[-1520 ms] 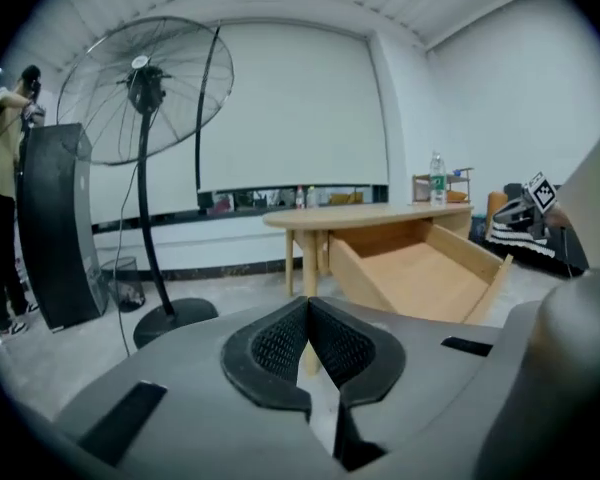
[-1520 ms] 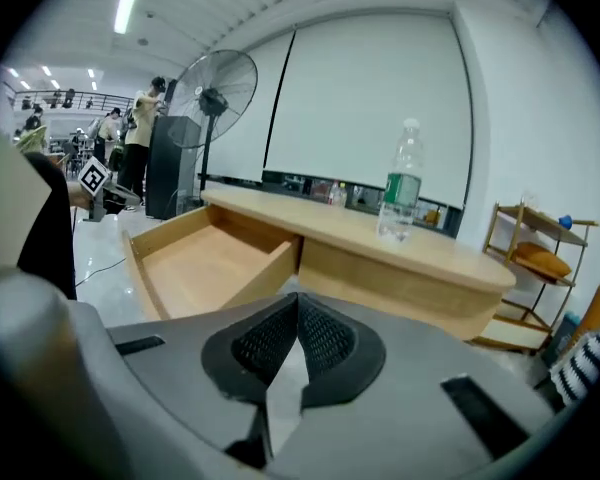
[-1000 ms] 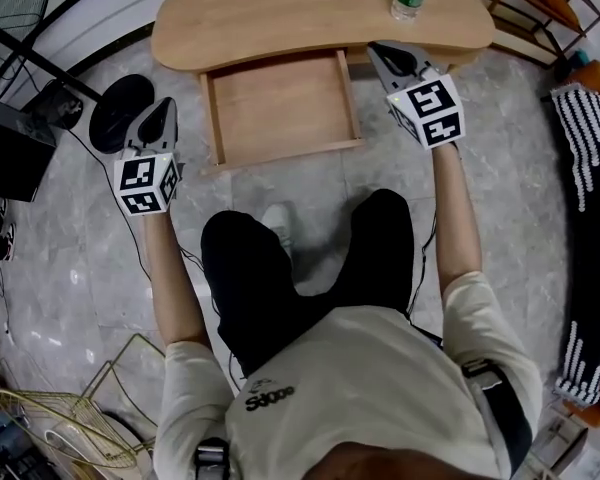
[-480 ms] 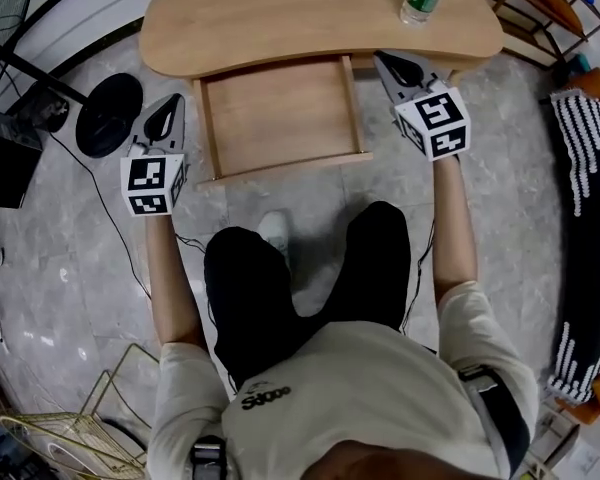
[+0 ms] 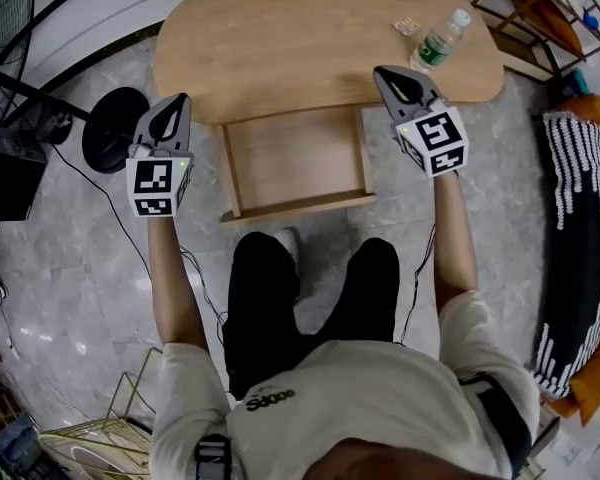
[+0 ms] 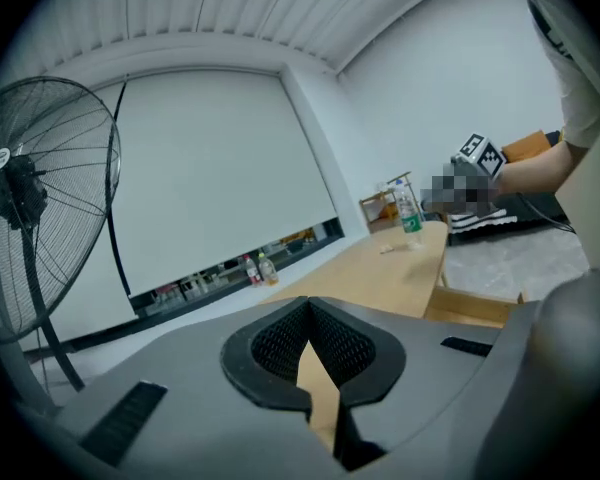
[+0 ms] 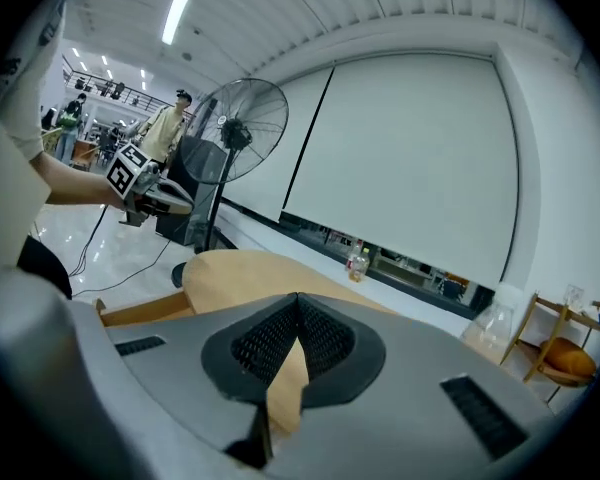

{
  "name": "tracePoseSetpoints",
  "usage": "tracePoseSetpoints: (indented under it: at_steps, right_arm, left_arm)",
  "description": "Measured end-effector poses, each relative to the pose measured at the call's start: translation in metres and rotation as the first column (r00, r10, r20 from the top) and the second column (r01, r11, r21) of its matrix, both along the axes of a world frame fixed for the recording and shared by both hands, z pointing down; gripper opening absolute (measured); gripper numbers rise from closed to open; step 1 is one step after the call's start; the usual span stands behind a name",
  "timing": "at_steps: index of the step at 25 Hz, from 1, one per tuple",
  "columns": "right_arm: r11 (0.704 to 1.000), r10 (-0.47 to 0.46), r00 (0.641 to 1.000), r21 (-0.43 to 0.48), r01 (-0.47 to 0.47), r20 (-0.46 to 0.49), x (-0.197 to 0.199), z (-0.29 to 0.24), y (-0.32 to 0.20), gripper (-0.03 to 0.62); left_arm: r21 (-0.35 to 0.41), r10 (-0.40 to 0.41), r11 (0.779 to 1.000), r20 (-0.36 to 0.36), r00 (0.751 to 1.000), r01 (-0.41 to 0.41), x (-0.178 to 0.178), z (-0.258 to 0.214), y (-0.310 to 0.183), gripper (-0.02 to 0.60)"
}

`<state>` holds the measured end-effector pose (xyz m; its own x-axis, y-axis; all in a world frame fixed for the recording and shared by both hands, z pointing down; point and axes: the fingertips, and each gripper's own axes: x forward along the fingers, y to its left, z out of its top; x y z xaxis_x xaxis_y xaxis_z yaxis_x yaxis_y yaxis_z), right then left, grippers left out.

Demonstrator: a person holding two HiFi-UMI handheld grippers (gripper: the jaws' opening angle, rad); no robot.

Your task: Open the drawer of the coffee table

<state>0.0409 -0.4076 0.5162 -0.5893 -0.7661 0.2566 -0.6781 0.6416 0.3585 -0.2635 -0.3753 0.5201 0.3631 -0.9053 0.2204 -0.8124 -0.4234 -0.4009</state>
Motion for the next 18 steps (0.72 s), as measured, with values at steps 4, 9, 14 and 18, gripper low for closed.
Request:
tracePoseSetpoints:
  at_steps: [4, 9, 14, 18]
  right_arm:
    - [1.0, 0.001, 1.0, 0.006, -0.001, 0.006, -0.009, -0.086, -0.026, 0.005]
    - [1.0, 0.025, 1.0, -0.01, -0.025, 0.004, -0.014, -0.184, -0.047, 0.006]
    - [0.999, 0.036, 0.999, -0.034, -0.037, -0.019, -0.022, -0.281, -0.056, 0.006]
    - [0.998, 0.04, 0.999, -0.043, -0.041, -0.027, -0.028, -0.347, -0.064, 0.005]
  left_arm:
    - [-0.026, -0.013, 1.0, -0.029, 1.0, 0.012, -0.014, -0.071, -0.024, 0.018]
    - [-0.073, -0.043, 0.997, -0.064, 0.997, 0.039, -0.029, -0.157, -0.044, 0.018]
    - [-0.08, -0.053, 0.996, -0.109, 0.993, 0.044, -0.041, -0.248, -0.056, 0.018]
    - [-0.086, -0.062, 0.995, -0.115, 0.992, 0.052, -0.052, -0.307, -0.065, 0.018]
